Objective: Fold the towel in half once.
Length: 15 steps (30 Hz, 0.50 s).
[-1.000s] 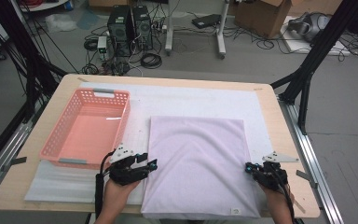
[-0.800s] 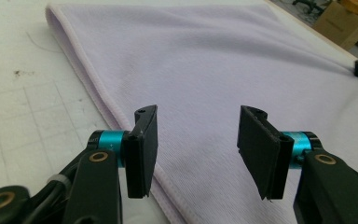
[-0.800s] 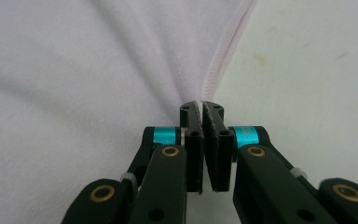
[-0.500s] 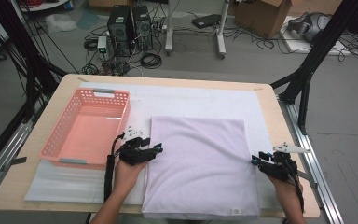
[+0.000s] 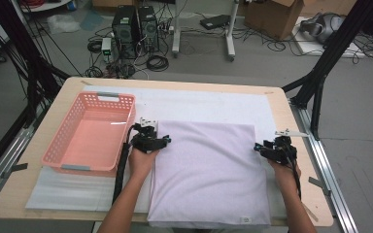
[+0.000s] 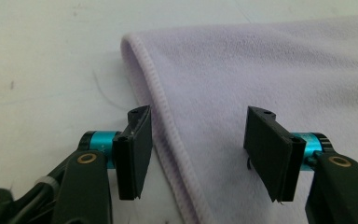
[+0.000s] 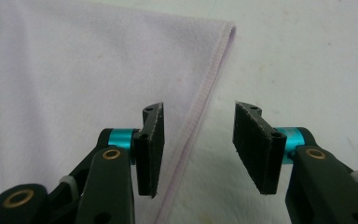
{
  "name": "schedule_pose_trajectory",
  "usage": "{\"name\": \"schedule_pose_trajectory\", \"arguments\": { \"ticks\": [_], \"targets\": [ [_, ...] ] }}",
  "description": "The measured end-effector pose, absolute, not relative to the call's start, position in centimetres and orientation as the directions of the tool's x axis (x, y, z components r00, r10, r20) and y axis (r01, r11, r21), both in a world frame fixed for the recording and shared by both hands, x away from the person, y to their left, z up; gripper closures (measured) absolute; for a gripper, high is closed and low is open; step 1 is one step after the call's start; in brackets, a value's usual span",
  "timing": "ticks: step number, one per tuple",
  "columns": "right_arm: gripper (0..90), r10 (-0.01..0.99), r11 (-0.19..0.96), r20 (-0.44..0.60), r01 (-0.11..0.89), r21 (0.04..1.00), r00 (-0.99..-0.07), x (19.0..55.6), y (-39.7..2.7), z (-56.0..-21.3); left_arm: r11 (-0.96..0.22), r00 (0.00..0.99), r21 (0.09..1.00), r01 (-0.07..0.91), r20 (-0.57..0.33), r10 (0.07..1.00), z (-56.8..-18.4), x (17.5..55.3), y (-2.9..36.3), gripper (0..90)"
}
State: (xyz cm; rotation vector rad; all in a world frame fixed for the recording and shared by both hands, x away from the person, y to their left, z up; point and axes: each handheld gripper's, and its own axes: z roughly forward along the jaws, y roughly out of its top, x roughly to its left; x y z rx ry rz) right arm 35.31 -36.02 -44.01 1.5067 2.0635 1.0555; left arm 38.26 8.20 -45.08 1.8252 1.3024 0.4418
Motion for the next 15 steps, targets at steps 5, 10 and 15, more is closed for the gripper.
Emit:
{"name": "schedule_pose_trajectory", "arguments": {
  "ticks": [5, 10, 15],
  "targets": [
    [61.6, 0.93, 0.195, 0.074, 0.657, 0.728, -0.359, 37.0, -34.8, -44.5, -0.157, 0.384, 0.792, 0.59, -0.105, 0.917, -45.1, 38.2, 7.8, 56.5],
    [85.1, 0.918, 0.201, 0.093, 0.657, 0.727, -0.384, 36.9, -34.3, -44.5, -0.163, 0.425, 0.794, 0.586, -0.129, 0.896, -45.1, 38.1, 7.8, 83.7],
    [86.6, 0.917, 0.197, 0.093, 0.643, 0.74, -0.388, 37.0, -34.5, -44.4, -0.089, 0.386, 0.814, 0.574, -0.173, 0.906, -44.7, 38.2, 7.9, 85.5]
  ]
}}
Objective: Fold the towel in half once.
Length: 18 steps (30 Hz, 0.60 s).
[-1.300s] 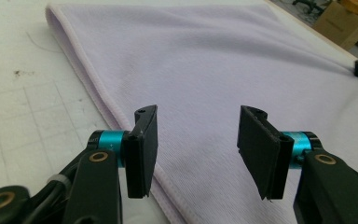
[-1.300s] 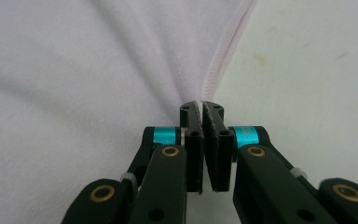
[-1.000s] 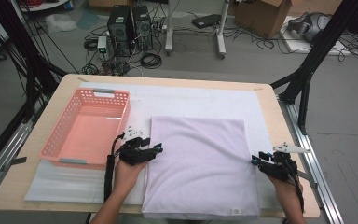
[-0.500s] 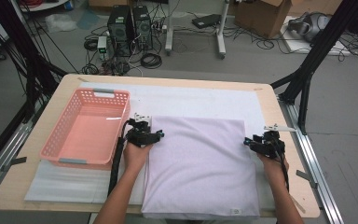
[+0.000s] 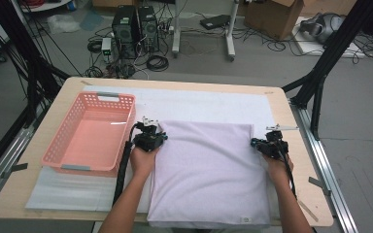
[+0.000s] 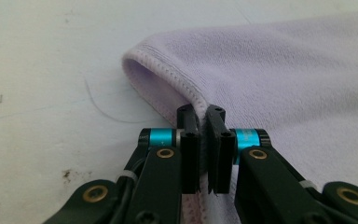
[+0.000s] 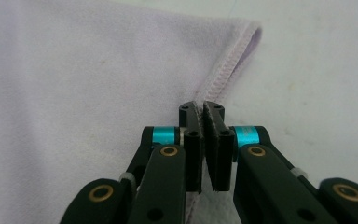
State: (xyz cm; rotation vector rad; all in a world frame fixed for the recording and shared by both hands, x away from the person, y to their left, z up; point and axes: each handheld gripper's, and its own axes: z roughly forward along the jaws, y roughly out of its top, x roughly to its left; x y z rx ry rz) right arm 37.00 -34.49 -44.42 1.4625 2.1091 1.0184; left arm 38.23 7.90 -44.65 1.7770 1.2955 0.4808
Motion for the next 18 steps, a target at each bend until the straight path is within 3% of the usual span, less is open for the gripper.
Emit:
{"name": "schedule_pose_trajectory", "arguments": {
  "ticks": [18],
  "targets": [
    [86.5, 0.927, 0.132, 0.047, 0.439, 0.889, -0.373, 40.9, -34.8, -39.8, 0.076, 0.343, 0.919, 0.386, -0.219, 0.914, -40.6, 41.3, 8.6, 85.3]
  ]
}}
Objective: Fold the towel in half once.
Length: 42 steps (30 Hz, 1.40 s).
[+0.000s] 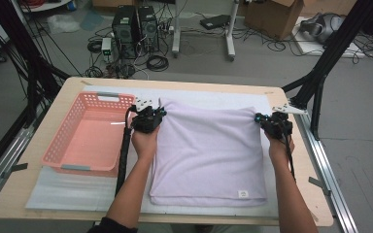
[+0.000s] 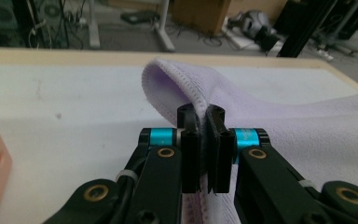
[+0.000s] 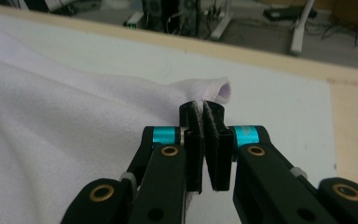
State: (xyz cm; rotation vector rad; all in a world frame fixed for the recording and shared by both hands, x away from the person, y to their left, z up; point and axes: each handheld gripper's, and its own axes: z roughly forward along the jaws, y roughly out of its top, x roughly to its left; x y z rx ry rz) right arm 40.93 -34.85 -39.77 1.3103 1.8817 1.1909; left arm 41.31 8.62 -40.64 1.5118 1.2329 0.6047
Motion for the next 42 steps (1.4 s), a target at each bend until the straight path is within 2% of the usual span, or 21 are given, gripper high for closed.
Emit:
{"name": "schedule_pose_trajectory", "arguments": {
  "ticks": [3, 5, 7, 8, 11, 17, 20, 25, 28, 34, 39, 42],
  "targets": [
    [85.7, 0.936, 0.12, 0.057, 0.469, 0.875, -0.346, 42.5, -34.5, -40.3, 0.084, 0.306, 0.895, 0.438, -0.236, 0.922, -41.8, 42.5, 8.6, 84.8],
    [80.9, 0.947, 0.127, 0.051, 0.514, 0.848, -0.317, 43.3, -34.0, -41.5, 0.07, 0.304, 0.876, 0.476, -0.239, 0.922, -42.8, 42.9, 8.2, 80.8],
    [66.7, 0.957, 0.108, 0.07, 0.57, 0.814, -0.282, 43.7, -33.8, -42.5, 0.037, 0.32, 0.849, 0.526, -0.238, 0.917, -43.7, 43.2, 7.9, 61.5],
    [66.5, 0.955, 0.101, 0.089, 0.595, 0.798, -0.281, 43.8, -33.9, -43.0, 0.024, 0.33, 0.843, 0.537, -0.237, 0.914, -43.9, 43.1, 7.8, 55.5],
    [65.7, 0.953, 0.127, 0.067, 0.589, 0.798, -0.296, 43.3, -33.9, -43.0, -0.007, 0.358, 0.832, 0.554, -0.231, 0.905, -44.0, 42.9, 7.8, 48.0],
    [62.0, 0.942, 0.137, 0.071, 0.571, 0.809, -0.327, 41.7, -34.4, -42.0, -0.039, 0.424, 0.85, 0.526, -0.222, 0.878, -43.8, 41.6, 7.5, 38.9],
    [56.6, 0.934, 0.15, 0.073, 0.571, 0.807, -0.35, 40.7, -34.6, -41.3, -0.034, 0.443, 0.858, 0.513, -0.23, 0.866, -43.5, 40.7, 7.6, 37.1],
    [55.8, 0.913, 0.179, 0.066, 0.54, 0.822, -0.403, 38.3, -34.8, -40.1, -0.082, 0.497, 0.859, 0.505, -0.212, 0.842, -42.7, 38.8, 7.4, 36.3],
    [55.8, 0.903, 0.202, 0.056, 0.534, 0.821, -0.427, 36.8, -34.9, -40.1, -0.098, 0.522, 0.872, 0.479, -0.193, 0.831, -42.1, 37.7, 7.1, 40.2],
    [55.7, 0.888, 0.207, 0.065, 0.521, 0.828, -0.456, 33.1, -35.6, -40.4, -0.087, 0.537, 0.893, 0.441, -0.185, 0.823, -41.8, 35.2, 7.1, 41.0],
    [54.1, 0.878, 0.193, 0.098, 0.534, 0.823, -0.469, 30.3, -36.2, -41.4, -0.103, 0.553, 0.893, 0.437, -0.177, 0.814, -42.5, 32.6, 7.6, 42.6],
    [53.6, 0.873, 0.215, 0.084, 0.534, 0.818, -0.481, 28.8, -36.4, -41.8, -0.109, 0.558, 0.89, 0.443, -0.178, 0.811, -42.8, 31.0, 8.0, 44.2]
  ]
}}
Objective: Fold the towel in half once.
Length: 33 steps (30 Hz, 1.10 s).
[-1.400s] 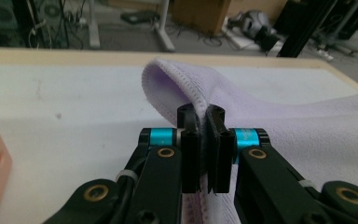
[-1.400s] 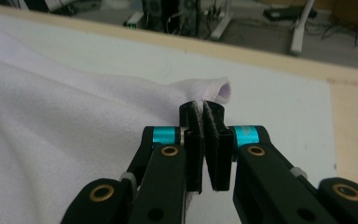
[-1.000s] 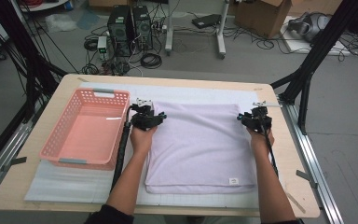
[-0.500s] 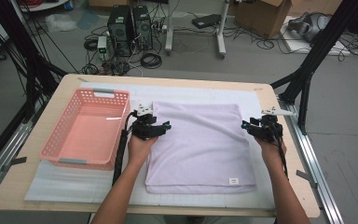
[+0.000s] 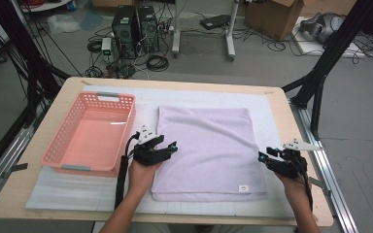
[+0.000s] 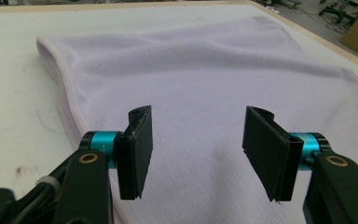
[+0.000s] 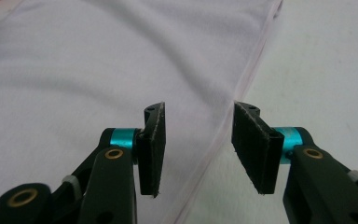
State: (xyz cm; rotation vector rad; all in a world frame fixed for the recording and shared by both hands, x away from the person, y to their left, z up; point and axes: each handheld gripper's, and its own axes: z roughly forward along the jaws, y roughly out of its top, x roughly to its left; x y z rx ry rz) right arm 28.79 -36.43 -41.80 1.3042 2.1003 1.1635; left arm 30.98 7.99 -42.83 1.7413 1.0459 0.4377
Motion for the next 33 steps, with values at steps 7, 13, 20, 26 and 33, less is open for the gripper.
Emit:
{"name": "schedule_pose_trajectory", "arguments": {
  "ticks": [7, 13, 20, 26, 33],
  "targets": [
    [53.6, 0.87, 0.225, 0.082, 0.54, 0.811, -0.485, 25.6, -35.8, -42.5, -0.133, 0.557, 0.875, 0.465, -0.173, 0.812, -43.6, 27.2, 9.0, 48.0],
    [53.6, 0.869, 0.245, 0.059, 0.531, 0.811, -0.491, 23.3, -35.3, -42.9, -0.147, 0.582, 0.866, 0.479, -0.188, 0.791, -44.0, 24.2, 10.3, 54.8],
    [54.7, 0.878, 0.242, 0.047, 0.527, 0.815, -0.476, 20.7, -35.3, -43.3, -0.157, 0.582, 0.858, 0.489, -0.187, 0.791, -44.7, 21.7, 11.5, 54.8],
    [56.3, 0.884, 0.249, 0.027, 0.52, 0.817, -0.466, 19.7, -35.5, -43.4, -0.148, 0.573, 0.841, 0.52, -0.215, 0.791, -45.5, 21.1, 12.1, 60.6],
    [63.4, 0.882, 0.222, 0.062, 0.528, 0.82, -0.467, 19.6, -36.5, -43.2, -0.166, 0.576, 0.833, 0.527, -0.207, 0.791, -46.0, 20.8, 11.6, 67.6]
  ]
}}
